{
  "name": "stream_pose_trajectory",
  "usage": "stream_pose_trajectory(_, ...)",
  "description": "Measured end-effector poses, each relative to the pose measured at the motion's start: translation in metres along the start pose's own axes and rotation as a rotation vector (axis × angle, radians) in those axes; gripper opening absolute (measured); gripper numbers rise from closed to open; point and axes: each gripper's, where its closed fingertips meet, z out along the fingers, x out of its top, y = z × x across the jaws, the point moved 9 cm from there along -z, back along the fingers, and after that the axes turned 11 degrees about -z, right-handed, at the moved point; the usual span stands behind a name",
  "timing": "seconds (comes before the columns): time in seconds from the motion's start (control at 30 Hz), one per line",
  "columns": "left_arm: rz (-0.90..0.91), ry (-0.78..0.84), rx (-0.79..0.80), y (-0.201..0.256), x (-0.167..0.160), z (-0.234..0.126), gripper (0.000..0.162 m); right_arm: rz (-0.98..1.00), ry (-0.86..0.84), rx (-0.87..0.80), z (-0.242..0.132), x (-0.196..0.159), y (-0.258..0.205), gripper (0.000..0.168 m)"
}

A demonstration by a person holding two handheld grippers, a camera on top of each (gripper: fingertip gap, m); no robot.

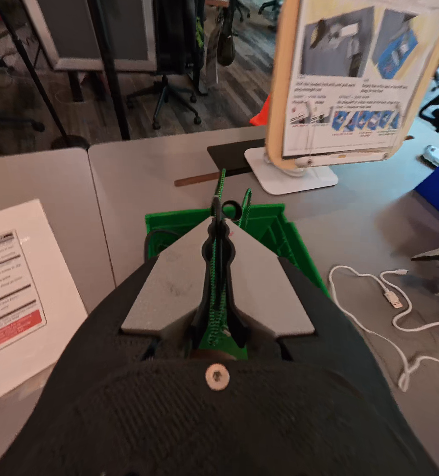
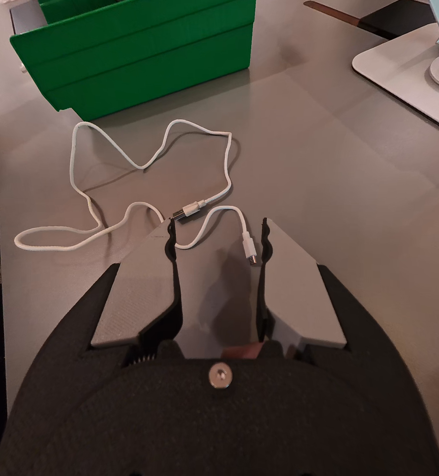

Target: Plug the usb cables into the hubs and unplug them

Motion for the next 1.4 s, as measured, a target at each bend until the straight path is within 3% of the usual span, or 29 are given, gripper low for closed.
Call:
stream_pose_trajectory(0.13, 0.157, 0.115, -0.125, 0.056, 0.034, -0.021, 0.0, -0.008, -0.004, 0.003, 0.001, 0.0, -0.002, 0.065)
stream_pose_trajectory(0.23, 0.099, 0.052, 0.0, 0.042, 0.05, -0.009, 0.0, -0.013, -0.008, 0.011, 0.002, 0.0, -0.004, 0.065)
stream_pose_trajectory(0.4, 0.315, 0.104, 0.006, 0.097, 0.056, -0.017, 0.0, -0.015, -0.007, 0.011, 0.002, 0.0, -0.004, 0.065)
stream_pose_trajectory(0.57, 0.344, 0.109, 0.069, 0.104, 0.077, -0.014, 0.0, -0.019, -0.013, 0.013, 0.003, 0.0, -0.005, 0.065)
stream_pose_trajectory(0.77, 0.418, 0.293, -0.045, 0.164, 0.125, -0.056, 0.0, -0.022, -0.021, 0.013, 0.003, -0.001, -0.006, 0.065)
stream_pose_trajectory(0.97, 0.433, 0.154, 0.039, 0.148, 0.105, -0.035, 0.0, -0.029, -0.013, 0.018, 0.002, 0.001, -0.008, 0.066)
stream_pose_trajectory(1.17, 0.364, 0.028, -0.061, 0.133, 0.075, -0.015, 0.0, -0.019, -0.039, 0.02, 0.006, -0.004, -0.006, 0.066)
stream_pose_trajectory(1.3, 0.31, -0.348, -0.216, 0.11, 0.036, 0.005, 0.0, -0.015, -0.049, 0.021, 0.008, -0.005, -0.005, 0.066)
stream_pose_trajectory(1.4, 0.306, -0.553, -0.178, 0.088, 0.02, 0.016, 0.0, -0.016, -0.056, 0.021, 0.01, -0.006, -0.005, 0.066)
